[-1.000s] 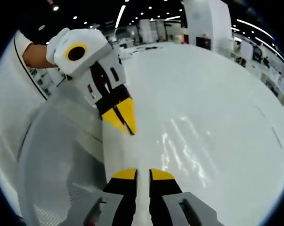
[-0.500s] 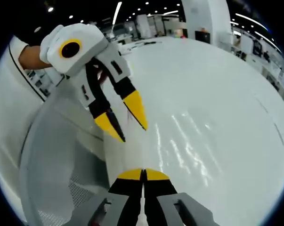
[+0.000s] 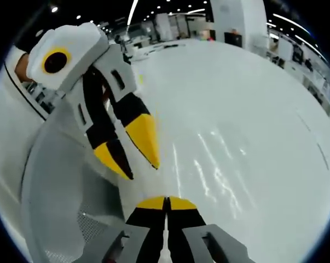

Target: Open the resealable bag by pulling the two sides of the seal apart until the entire bag opening is separated and visibly accessible.

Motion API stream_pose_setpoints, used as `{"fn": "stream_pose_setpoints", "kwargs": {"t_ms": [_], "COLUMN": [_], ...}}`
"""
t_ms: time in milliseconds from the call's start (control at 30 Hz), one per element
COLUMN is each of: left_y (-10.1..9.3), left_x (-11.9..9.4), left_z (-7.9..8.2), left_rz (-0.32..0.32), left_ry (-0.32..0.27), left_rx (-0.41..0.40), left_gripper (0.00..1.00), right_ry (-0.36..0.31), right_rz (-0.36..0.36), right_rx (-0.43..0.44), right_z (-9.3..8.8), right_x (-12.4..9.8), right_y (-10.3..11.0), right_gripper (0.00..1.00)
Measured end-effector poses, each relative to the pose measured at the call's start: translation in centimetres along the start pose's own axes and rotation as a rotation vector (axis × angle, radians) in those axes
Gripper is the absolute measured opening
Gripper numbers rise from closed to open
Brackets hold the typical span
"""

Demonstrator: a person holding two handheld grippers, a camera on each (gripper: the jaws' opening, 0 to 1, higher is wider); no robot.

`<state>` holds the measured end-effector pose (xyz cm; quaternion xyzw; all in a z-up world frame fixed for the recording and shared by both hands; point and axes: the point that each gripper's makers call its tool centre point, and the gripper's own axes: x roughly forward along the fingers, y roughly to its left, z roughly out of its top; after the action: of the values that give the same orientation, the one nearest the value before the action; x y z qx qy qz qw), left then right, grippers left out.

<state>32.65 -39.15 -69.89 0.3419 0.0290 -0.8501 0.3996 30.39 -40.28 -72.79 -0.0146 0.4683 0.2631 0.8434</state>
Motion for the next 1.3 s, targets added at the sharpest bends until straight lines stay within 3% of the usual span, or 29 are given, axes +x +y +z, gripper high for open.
{"fn": "stream_pose_setpoints", "kwargs": {"t_ms": [267, 367, 400, 500, 700, 1000, 1300], "left_y": [-1.0, -1.3, -1.1, -0.9, 0.0, 0.7, 0.8], "left_x": [0.3, 1.3, 1.6, 1.9, 2.5, 2.7, 2.9], "left_z": [1.3, 0.7, 0.0, -0.5, -0.8, -0.6, -0.7], "left_rz": [-0.043, -0.060, -0.049, -0.040, -0.016, -0.015, -0.019], "left_ry": [-0.016, 0.030, 0.078, 0.115, 0.158, 0.176, 0.192], "left_rx": [0.075, 0.079, 0.088, 0.109, 0.116, 0.124, 0.125], "left_gripper": [0.15, 0.14, 0.14, 0.14, 0.02, 0.00, 0.00], "right_ry": [0.030, 0.009, -0.017, -0.035, -0.092, -0.159, -0.187], "right_rz": [-0.025, -0.039, -0.057, -0.077, -0.170, -0.344, -0.439], "right_rx": [0.014, -0.012, -0.038, -0.039, -0.072, -0.156, -0.212], "right_z": [0.3, 1.6, 2.3, 2.7, 4.0, 5.8, 6.9], "right_x": [0.4, 0.0, -0.3, -0.6, -1.8, -3.8, -5.2], "right_y": [-0.5, -0.9, -1.1, -1.6, -3.0, -5.1, -5.8], "right_gripper": [0.00, 0.00, 0.00, 0.00, 0.00, 0.00, 0.00]}}
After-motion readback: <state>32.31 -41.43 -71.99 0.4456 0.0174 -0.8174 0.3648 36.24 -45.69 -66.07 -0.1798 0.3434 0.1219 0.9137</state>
